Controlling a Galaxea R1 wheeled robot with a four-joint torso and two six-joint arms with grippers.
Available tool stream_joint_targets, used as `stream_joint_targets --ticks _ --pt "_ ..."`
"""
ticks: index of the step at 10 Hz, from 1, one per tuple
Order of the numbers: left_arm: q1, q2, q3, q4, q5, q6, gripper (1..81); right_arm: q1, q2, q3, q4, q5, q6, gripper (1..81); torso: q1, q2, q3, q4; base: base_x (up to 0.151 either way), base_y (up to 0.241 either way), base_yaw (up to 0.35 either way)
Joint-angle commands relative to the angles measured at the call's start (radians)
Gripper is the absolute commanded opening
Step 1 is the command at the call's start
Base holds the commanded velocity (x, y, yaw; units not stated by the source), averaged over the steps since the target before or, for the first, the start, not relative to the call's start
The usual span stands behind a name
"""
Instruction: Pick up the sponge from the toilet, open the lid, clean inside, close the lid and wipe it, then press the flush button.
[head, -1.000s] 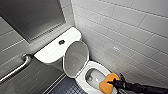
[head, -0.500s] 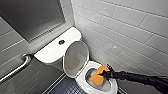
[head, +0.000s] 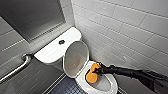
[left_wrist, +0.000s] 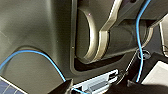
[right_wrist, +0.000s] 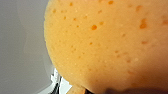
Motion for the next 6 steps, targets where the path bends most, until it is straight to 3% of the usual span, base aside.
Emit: stream_joint_targets --ticks 1,2,4,6 --pt "0.038 -0.004 0.011 -0.005 0.088 0.001 81.1 0.153 0.034 -0.002 -0.169 -0.085 -0.005 1.0 0.0 0.0 0.0 0.0 0.0 0.0 0.0" --pt "0.038 -0.004 0.011 -0.005 0.089 0.0 81.1 0.153 0.031 -0.002 -0.223 -0.094 -0.004 1.0 0.0 0.0 0.0 0.0 0.0 0.0 0.0" --pt "0.038 -0.004 0.011 -0.006 0.095 0.0 81.1 0.134 0.02 -0.013 -0.245 -0.053 0.005 1.0 0.0 0.0 0.0 0.0 0.0 0.0 0.0" --pt "0.049 -0.013 0.011 -0.008 0.098 -0.002 81.1 0.117 0.034 -0.083 -0.237 0.071 0.007 1.0 0.0 0.0 0.0 0.0 0.0 0.0 0.0"
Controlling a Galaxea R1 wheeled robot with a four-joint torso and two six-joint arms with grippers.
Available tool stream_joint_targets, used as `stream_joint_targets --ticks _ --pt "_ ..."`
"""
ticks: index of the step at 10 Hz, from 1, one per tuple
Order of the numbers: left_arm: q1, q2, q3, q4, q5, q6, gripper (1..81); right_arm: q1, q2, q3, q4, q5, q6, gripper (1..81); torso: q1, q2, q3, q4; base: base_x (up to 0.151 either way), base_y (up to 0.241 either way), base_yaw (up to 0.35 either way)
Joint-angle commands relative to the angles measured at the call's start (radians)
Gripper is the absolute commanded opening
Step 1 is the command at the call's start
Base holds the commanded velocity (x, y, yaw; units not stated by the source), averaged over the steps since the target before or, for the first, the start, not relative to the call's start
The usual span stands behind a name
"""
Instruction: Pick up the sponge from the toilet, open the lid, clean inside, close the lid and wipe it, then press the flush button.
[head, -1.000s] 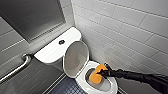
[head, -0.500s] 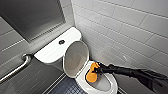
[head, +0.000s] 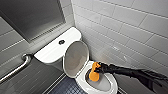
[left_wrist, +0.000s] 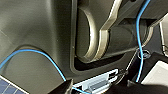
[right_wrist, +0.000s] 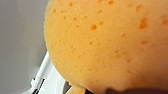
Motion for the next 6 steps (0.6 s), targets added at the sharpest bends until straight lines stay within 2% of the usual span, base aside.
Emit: stream_joint_targets --ticks 1,2,4,5,6 --pt "0.055 -0.022 0.012 -0.007 0.093 -0.004 81.1 0.109 0.029 -0.078 -0.003 0.144 0.012 1.0 0.0 0.0 0.0 0.0 0.0 0.0 0.0" --pt "0.06 -0.027 0.012 -0.007 0.093 -0.007 81.1 0.099 0.038 -0.108 0.006 0.177 0.024 1.0 0.0 0.0 0.0 0.0 0.0 0.0 0.0" --pt "0.071 -0.028 0.012 -0.007 0.087 -0.009 81.1 0.079 0.078 -0.183 0.015 0.254 0.106 1.0 0.0 0.0 0.0 0.0 0.0 0.0 0.0" --pt "0.072 -0.028 0.011 -0.007 0.086 -0.009 81.1 0.072 0.078 -0.206 0.017 0.272 0.149 1.0 0.0 0.0 0.0 0.0 0.0 0.0 0.0" --pt "0.074 -0.028 0.012 -0.007 0.085 -0.009 81.1 0.067 0.057 -0.183 0.011 0.268 0.161 1.0 0.0 0.0 0.0 0.0 0.0 0.0 0.0"
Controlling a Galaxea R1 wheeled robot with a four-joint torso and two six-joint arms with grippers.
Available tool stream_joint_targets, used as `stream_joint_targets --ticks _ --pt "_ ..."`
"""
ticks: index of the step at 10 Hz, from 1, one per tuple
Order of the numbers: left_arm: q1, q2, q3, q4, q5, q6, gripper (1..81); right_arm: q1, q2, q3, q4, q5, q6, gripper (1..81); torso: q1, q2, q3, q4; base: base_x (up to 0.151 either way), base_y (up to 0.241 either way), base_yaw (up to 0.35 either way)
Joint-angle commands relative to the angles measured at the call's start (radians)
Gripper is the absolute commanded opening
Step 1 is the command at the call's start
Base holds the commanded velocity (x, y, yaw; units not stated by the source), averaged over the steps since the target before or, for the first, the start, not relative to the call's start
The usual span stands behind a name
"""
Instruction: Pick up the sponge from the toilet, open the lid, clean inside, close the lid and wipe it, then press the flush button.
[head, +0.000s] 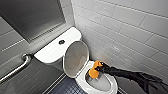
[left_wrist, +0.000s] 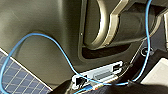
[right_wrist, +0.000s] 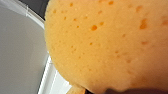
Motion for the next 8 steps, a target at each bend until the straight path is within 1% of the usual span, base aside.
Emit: stream_joint_targets --ticks 1,2,4,6,8 --pt "0.047 0.001 0.014 -0.003 0.085 -0.001 81.1 0.105 -0.062 0.098 0.005 0.014 0.049 1.0 0.0 0.0 0.0 0.0 0.0 0.0 0.0" --pt "0.047 0.004 0.014 -0.002 0.085 0.001 81.1 0.094 -0.12 0.181 0.008 0.016 0.055 1.0 0.0 0.0 0.0 0.0 0.0 0.0 0.0" --pt "0.047 0.007 0.015 -0.002 0.085 0.002 81.1 0.063 -0.18 0.217 0.018 0.03 0.102 1.0 0.0 0.0 0.0 0.0 0.0 0.0 0.0" --pt "0.051 0.009 0.014 0.001 0.085 0.004 81.1 0.033 -0.229 0.272 0.018 0.048 0.11 1.0 0.0 0.0 0.0 0.0 0.0 0.0 0.0" --pt "0.051 0.016 0.015 0.006 0.085 0.005 81.1 -0.006 -0.31 0.349 0.021 0.054 0.11 1.0 0.0 0.0 0.0 0.0 0.0 0.0 0.0"
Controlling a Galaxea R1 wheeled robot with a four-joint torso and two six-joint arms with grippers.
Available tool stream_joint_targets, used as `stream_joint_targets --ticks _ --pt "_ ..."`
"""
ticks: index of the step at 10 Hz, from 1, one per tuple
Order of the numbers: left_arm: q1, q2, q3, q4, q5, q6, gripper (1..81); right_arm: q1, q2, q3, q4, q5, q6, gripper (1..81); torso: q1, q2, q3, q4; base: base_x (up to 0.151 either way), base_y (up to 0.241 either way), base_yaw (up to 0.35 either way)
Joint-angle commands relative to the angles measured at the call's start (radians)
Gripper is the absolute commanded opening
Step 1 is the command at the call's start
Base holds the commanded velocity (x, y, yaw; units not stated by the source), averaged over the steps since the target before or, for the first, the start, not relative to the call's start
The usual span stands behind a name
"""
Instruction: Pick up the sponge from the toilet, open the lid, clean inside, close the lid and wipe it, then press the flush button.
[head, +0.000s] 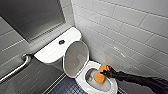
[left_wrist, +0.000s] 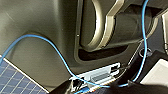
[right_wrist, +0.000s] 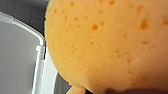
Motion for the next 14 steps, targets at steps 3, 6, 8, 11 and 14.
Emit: stream_joint_targets --ticks 3,6,8,11,14 --pt "0.052 0.009 0.017 0.007 0.087 0.01 81.1 0.048 -0.196 0.224 0.042 0.023 0.018 1.0 0.0 0.0 0.0 0.0 0.0 0.0 0.0" --pt "0.052 0.016 0.018 0.01 0.087 0.011 81.1 0.008 -0.305 0.337 0.077 0.023 0.02 1.0 0.0 0.0 0.0 0.0 0.0 0.0 0.0" --pt "0.052 0.016 0.018 0.01 0.085 0.013 81.1 -0.041 -0.317 0.368 0.099 0.034 0.02 1.0 0.0 0.0 0.0 0.0 0.0 0.0 0.0" --pt "0.052 0.016 0.02 0.013 0.085 0.014 81.1 -0.108 -0.313 0.406 0.114 0.066 0.02 1.0 0.0 0.0 0.0 0.0 0.0 0.0 0.0" --pt "0.052 0.021 0.02 0.025 0.082 0.014 81.1 -0.147 -0.313 0.495 0.143 0.067 0.02 1.0 0.0 0.0 0.0 0.0 0.0 0.0 0.0"
